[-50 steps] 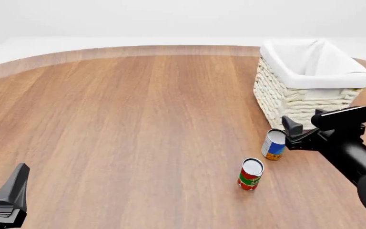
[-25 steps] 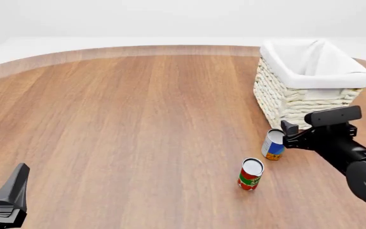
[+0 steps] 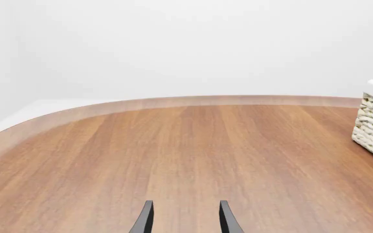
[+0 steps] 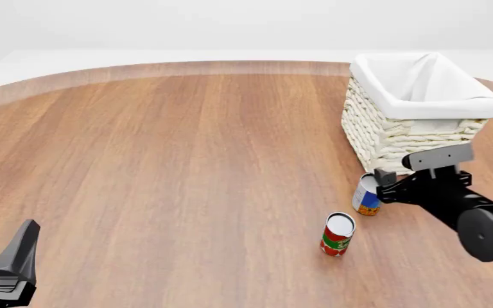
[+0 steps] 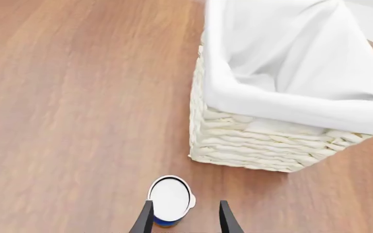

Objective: Pick up the alphabet soup and the cream cheese box, and put them in the basket.

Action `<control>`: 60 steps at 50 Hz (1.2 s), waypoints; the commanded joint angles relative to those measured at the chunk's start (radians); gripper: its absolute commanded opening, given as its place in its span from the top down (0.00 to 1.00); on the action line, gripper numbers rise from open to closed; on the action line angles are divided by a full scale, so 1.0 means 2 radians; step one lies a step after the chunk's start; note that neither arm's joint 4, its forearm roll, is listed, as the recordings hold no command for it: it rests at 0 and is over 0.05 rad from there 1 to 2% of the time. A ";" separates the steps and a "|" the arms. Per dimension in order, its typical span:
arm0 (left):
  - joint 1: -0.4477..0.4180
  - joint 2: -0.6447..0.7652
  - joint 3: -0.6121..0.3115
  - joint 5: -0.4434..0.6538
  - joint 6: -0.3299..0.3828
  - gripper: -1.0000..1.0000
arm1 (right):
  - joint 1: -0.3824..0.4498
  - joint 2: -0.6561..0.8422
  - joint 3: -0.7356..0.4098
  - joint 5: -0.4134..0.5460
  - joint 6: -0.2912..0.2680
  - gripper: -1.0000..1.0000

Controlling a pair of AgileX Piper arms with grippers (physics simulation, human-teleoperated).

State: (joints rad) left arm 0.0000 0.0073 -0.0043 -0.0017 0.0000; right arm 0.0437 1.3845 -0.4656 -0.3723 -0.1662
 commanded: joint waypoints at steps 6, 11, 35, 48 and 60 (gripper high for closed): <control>0.000 0.000 0.000 0.000 0.000 0.00 | 0.015 0.033 -0.006 -0.004 0.011 0.00; 0.000 0.000 0.000 0.000 0.000 0.00 | 0.018 0.043 -0.005 -0.010 0.015 0.00; 0.000 0.000 0.000 0.000 0.000 0.00 | 0.023 0.113 -0.001 -0.048 0.034 0.00; 0.000 0.000 0.000 0.000 0.000 0.00 | 0.014 0.133 -0.001 -0.059 0.034 0.00; 0.000 0.000 0.000 0.000 0.000 0.00 | 0.013 0.152 -0.001 -0.069 0.035 0.00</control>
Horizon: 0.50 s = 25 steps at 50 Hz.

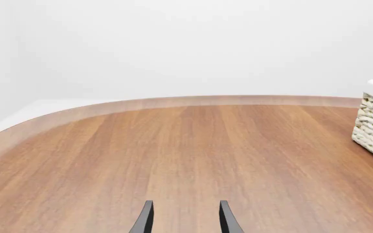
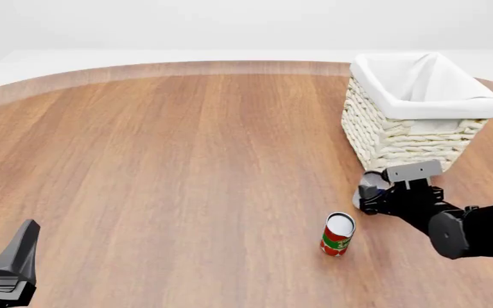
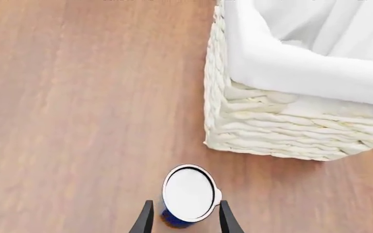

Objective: Pick up the alphabet soup and the cream cheese box, and put them in the basket.

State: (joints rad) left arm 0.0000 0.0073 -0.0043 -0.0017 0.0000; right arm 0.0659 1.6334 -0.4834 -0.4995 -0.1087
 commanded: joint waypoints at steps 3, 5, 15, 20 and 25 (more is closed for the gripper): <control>0.000 0.000 0.000 0.000 0.000 0.00 | 0.002 0.037 0.008 -0.009 0.008 0.00; 0.000 0.000 0.000 0.000 0.000 0.00 | 0.003 0.042 0.008 -0.012 0.009 0.00; 0.000 0.000 0.000 0.000 0.000 0.00 | 0.004 0.045 0.013 -0.018 0.013 0.00; 0.000 0.000 0.000 0.000 0.000 0.00 | 0.004 0.060 0.012 -0.025 0.015 0.00; 0.000 0.000 0.000 0.000 0.000 0.00 | 0.003 0.071 0.008 -0.029 0.017 0.00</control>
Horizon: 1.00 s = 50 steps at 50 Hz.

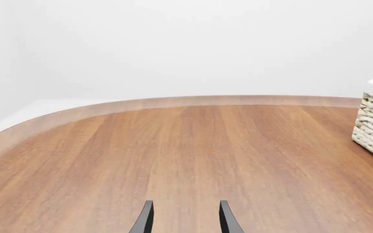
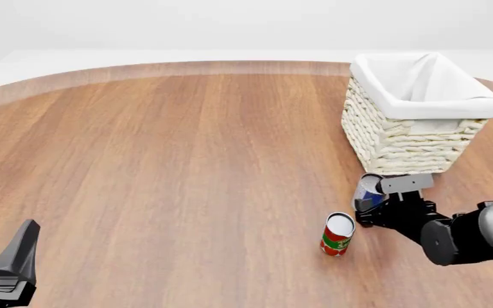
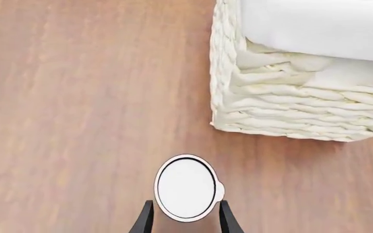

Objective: Pick up the alphabet soup and the cream cheese box, and put them in the basket.

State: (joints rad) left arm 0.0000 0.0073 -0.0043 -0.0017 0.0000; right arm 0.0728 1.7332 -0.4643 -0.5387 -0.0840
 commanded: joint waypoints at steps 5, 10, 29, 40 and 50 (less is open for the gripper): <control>0.000 0.000 0.000 0.000 0.000 0.00 | -0.001 0.030 -0.002 -0.014 0.005 0.00; 0.000 0.000 0.000 0.000 0.000 0.00 | -0.003 0.039 -0.006 -0.019 0.006 0.00; 0.000 0.000 0.000 0.000 0.000 0.00 | -0.014 0.001 0.005 -0.014 -0.005 1.00; 0.000 0.000 0.000 0.000 0.000 0.00 | -0.016 -0.046 0.012 0.006 -0.011 1.00; 0.000 0.000 0.000 0.000 0.000 0.00 | -0.014 -0.080 0.013 0.023 -0.018 1.00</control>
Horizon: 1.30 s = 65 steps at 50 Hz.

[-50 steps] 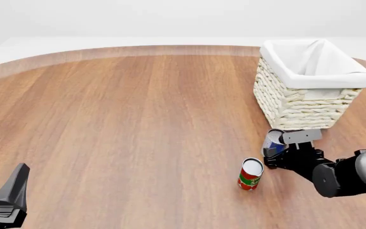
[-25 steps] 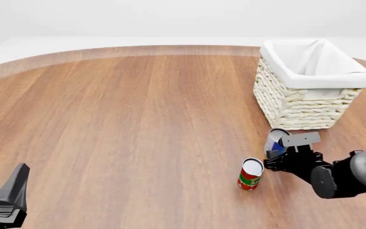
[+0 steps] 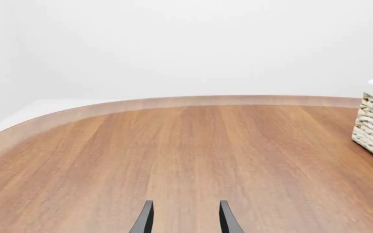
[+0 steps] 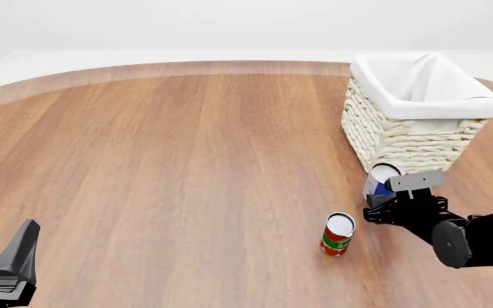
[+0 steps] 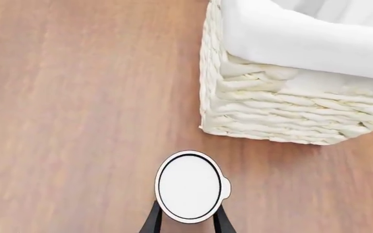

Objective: Pick up the alphabet soup and the cream cheese box, and put them in the basket.

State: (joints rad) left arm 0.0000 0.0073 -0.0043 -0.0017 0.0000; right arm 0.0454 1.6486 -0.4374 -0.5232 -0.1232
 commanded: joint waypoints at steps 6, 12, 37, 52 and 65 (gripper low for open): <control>0.000 0.000 0.000 0.000 0.000 0.00 | 0.001 -0.067 0.000 0.033 -0.005 1.00; 0.000 0.000 0.000 0.000 0.000 0.00 | -0.002 -0.091 -0.002 0.048 -0.018 1.00; 0.000 0.000 0.000 0.000 0.000 0.00 | -0.003 -0.198 -0.021 0.120 -0.048 1.00; 0.000 0.000 0.000 0.000 0.000 0.00 | -0.005 -0.237 -0.048 0.145 -0.049 1.00; 0.000 0.000 0.000 0.000 0.000 0.00 | -0.009 -0.255 -0.076 0.166 -0.063 1.00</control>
State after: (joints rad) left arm 0.0000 0.0073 -0.0043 -0.0017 0.0000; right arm 0.0334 1.1787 -0.5414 -0.2218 -0.2467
